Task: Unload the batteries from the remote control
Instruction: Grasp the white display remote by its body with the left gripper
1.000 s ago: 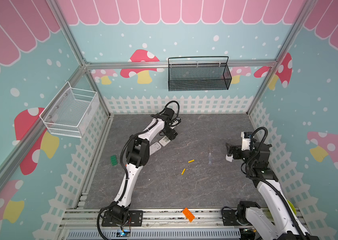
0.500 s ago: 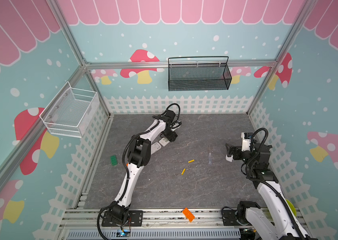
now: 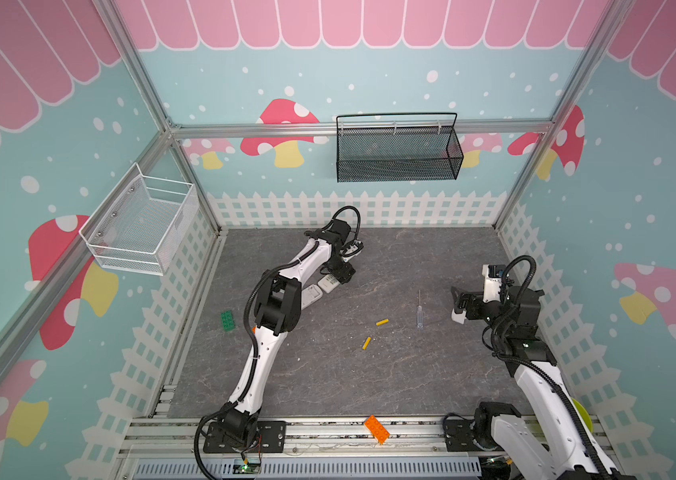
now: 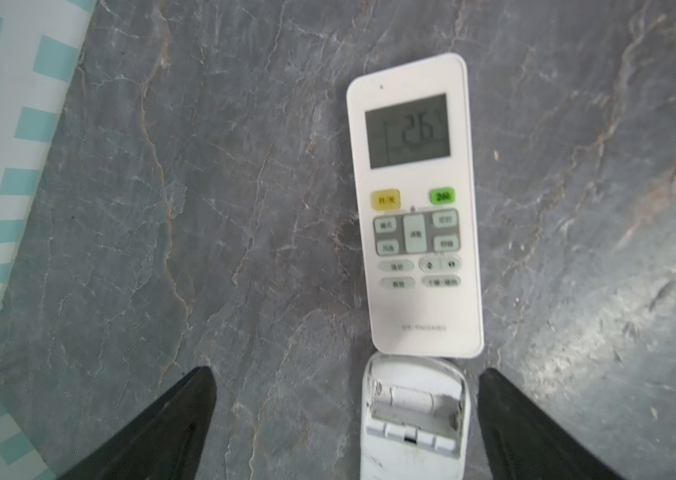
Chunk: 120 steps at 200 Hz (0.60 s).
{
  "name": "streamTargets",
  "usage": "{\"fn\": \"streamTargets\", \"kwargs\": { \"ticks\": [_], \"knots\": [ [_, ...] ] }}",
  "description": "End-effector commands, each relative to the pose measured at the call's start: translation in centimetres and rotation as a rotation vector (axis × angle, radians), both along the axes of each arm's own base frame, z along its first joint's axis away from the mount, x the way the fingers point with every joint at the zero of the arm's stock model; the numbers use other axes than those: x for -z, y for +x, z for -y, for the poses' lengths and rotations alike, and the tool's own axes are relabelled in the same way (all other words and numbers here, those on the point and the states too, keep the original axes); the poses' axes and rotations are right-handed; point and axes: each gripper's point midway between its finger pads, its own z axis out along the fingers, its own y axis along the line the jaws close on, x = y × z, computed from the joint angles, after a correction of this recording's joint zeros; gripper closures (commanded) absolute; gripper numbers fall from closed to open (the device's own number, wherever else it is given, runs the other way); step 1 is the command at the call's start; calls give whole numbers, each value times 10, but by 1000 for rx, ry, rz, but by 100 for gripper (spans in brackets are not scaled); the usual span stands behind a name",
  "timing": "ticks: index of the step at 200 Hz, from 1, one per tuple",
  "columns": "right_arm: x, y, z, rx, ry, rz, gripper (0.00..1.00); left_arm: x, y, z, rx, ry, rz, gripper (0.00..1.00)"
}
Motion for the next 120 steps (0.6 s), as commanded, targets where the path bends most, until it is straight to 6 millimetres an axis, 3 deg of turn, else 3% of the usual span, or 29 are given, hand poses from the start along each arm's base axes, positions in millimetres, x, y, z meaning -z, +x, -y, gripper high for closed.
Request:
{"fn": "streamTargets", "kwargs": {
  "ticks": [1, 51, 79, 120],
  "knots": [
    [-3, -1, 0, -3, -3, 23, 2, 22, -2, 3, -45, -9, -98, 2],
    [-2, -1, -5, -26, 28, 15, 2, 26, 24, 50, -48, -126, -150, 3],
    [1, -2, -7, -26, 49, 2, 2, 39, 33, 59, -71, -131, -167, 3],
    [2, -6, -9, -34, 60, 0, 2, 57, 26, 68, -64, -127, -205, 10]
  ]
}}
